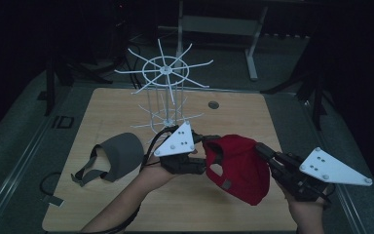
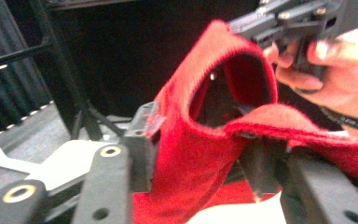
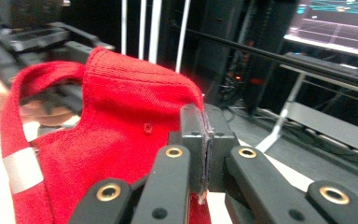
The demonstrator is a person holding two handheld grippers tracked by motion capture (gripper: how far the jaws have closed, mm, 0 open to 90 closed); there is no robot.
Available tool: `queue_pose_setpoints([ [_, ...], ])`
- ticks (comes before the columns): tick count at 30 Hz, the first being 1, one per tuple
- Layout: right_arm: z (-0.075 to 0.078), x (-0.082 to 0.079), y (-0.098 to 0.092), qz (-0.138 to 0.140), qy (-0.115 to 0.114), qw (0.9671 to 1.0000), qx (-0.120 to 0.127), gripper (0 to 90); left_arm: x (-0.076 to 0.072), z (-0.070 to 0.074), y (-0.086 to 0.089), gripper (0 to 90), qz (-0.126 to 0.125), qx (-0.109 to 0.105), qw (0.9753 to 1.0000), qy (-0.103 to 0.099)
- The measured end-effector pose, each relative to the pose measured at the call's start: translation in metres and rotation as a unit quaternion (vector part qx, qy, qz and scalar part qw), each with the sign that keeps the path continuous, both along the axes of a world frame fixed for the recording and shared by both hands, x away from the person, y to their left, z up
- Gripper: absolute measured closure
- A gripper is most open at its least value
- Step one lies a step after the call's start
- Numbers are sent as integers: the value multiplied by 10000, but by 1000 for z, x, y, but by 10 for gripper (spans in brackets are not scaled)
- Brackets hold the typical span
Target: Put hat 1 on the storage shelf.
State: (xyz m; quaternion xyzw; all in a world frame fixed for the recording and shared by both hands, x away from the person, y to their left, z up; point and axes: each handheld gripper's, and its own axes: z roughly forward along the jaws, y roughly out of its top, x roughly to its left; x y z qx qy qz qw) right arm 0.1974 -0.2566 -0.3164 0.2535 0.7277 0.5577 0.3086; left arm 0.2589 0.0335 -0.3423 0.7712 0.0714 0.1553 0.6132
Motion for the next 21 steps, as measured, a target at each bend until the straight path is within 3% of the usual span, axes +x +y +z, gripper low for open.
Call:
queue_pose_setpoints([
  [8,5,0,-5,-157,-2,9998,83,890,-4,-3,17,473,341,-83,9994,6],
  [14,11,0,-13,-315,-32,9990,303,890,-4,-4,36,483,768,-326,9965,101],
  [21,23,6,-19,-599,-56,9970,492,890,-15,-17,48,483,1089,-207,9938,98],
])
